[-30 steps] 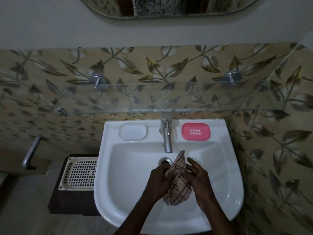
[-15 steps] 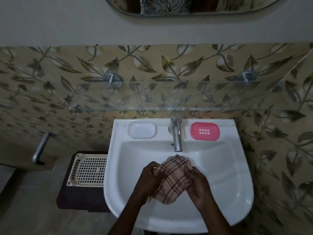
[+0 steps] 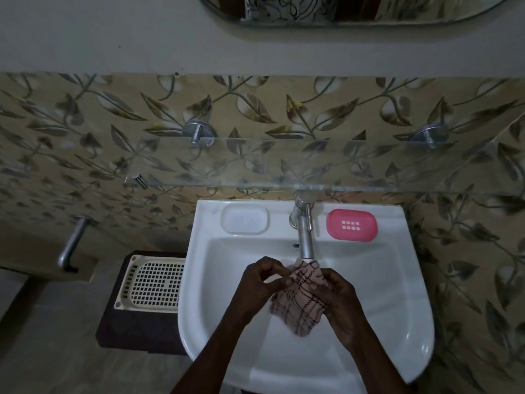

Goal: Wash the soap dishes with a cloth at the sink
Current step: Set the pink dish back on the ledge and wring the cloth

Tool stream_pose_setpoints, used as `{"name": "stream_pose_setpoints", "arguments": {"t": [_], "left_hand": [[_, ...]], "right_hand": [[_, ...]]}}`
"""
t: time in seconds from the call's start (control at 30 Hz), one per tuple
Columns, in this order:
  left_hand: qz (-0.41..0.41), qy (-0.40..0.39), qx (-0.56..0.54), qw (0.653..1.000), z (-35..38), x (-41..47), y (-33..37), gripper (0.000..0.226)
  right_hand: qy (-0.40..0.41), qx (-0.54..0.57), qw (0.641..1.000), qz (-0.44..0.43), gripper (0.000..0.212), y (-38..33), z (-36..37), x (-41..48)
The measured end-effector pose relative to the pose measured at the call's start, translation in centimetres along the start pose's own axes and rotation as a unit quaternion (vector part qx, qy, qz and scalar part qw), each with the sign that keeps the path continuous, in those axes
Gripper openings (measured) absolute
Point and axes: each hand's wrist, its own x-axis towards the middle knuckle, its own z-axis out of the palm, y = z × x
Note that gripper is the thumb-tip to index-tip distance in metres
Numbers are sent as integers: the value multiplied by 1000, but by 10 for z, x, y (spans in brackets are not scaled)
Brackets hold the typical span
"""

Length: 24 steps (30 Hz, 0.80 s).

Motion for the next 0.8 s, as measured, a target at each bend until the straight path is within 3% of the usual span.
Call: {"name": "stream_pose_setpoints", "arguments": {"t": [0.1, 0.2, 0.33, 0.43, 0.53, 0.63, 0.73, 0.8], "left_hand": [[25, -1, 39, 999, 3, -4, -1, 19], [-39, -50, 45, 997, 6, -6, -4, 51], [-16, -26, 105, 994, -1, -6, -9, 9], [36, 9, 138, 990, -2, -9, -7, 10], [106, 22, 160, 981, 6, -16, -4, 27], [61, 32, 114, 991, 6, -14, 1, 20], [79, 2, 82, 994, 1, -14, 9, 12], [89, -32, 67, 993, 0, -16, 11, 13]], "right_hand": [[-8, 21, 1000, 6, 30, 3, 4, -2], [-22, 41, 999, 15, 34, 8, 9, -5], [50, -10, 999, -2, 23, 10, 8, -4], [135, -54, 989, -34, 22, 10, 4, 1], [99, -109, 987, -67, 56, 7, 5, 0], [-41, -200, 975, -82, 92, 1, -1, -5], [-64, -351, 929, -93, 105, -9, -11, -10], [-63, -381, 917, -97, 104, -10, -21, -10]]}}
